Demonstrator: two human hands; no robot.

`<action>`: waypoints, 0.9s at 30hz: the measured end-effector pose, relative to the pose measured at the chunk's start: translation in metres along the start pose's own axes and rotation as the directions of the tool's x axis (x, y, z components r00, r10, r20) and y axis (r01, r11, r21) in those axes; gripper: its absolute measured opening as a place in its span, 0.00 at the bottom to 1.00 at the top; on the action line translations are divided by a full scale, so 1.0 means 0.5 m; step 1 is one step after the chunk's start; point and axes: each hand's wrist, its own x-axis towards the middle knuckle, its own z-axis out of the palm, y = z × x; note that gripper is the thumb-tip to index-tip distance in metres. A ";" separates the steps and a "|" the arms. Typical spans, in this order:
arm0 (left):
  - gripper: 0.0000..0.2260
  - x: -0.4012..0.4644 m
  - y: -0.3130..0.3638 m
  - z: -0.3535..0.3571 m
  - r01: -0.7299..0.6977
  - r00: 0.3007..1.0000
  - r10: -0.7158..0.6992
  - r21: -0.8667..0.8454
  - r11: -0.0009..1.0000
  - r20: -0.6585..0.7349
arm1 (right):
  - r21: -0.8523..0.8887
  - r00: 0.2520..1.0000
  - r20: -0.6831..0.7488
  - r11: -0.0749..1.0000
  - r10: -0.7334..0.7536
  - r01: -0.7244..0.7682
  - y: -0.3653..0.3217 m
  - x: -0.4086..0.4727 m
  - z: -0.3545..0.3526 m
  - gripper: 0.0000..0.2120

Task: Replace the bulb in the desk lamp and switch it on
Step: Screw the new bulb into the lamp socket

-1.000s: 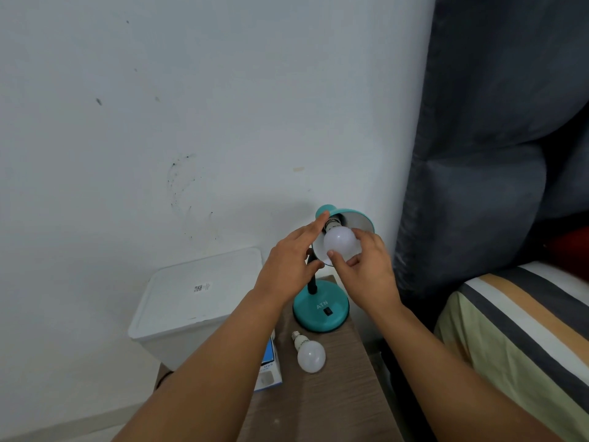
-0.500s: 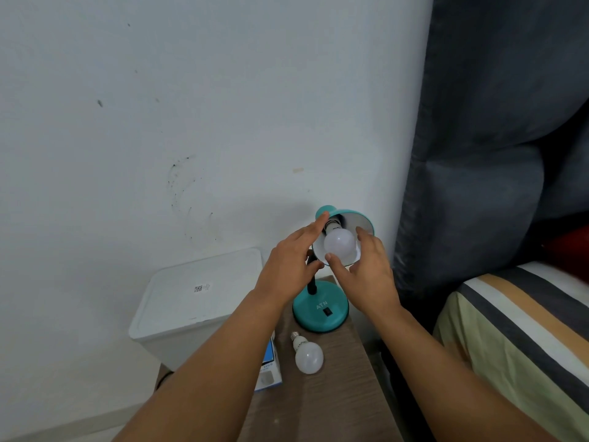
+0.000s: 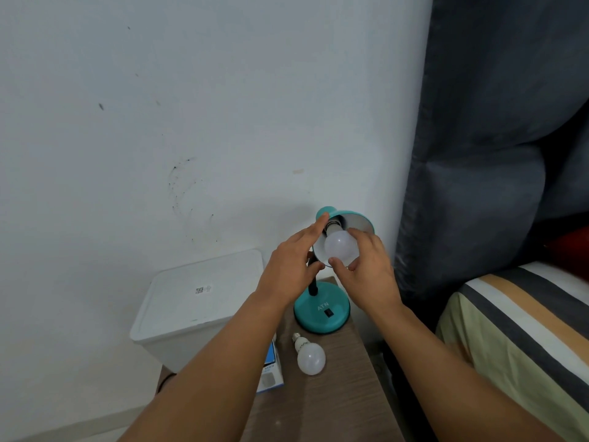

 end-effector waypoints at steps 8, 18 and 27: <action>0.41 -0.004 0.002 0.000 -0.006 1.000 0.006 0.015 1.000 -0.006 | -0.032 0.997 0.002 0.997 0.071 -0.071 -0.005 -0.001 -0.002 0.34; 0.40 -0.004 0.003 -0.001 -0.001 1.000 0.001 -0.012 1.000 -0.002 | -0.029 0.994 0.001 0.993 0.114 -0.113 -0.018 0.010 -0.012 0.29; 0.39 -0.006 0.004 -0.002 0.007 1.000 -0.007 -0.024 1.000 -0.001 | -0.027 0.995 0.010 0.995 0.099 -0.098 -0.015 0.007 -0.008 0.25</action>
